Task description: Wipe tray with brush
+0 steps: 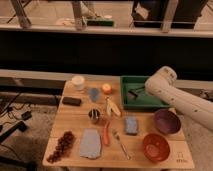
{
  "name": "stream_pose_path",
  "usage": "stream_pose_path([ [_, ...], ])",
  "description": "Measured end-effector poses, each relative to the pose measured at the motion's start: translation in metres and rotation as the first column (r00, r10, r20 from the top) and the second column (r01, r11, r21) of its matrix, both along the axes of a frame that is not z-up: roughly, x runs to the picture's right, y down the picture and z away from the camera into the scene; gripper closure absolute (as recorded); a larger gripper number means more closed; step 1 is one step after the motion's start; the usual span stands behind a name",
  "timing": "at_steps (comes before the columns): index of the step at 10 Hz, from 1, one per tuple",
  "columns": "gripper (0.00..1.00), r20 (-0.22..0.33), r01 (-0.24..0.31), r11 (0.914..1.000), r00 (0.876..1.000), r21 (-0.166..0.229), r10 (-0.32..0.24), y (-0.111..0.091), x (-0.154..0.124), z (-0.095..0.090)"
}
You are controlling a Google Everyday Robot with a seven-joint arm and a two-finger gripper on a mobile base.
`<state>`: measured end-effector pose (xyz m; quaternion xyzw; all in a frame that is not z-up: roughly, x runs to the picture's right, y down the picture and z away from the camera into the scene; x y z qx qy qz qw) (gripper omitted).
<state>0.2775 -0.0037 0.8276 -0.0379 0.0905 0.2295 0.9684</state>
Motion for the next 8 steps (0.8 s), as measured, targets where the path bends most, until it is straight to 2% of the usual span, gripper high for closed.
stream_pose_path([
  [8,0.82,-0.013,-0.018,0.9998,1.000,-0.003,0.018,0.013,0.004,0.029],
])
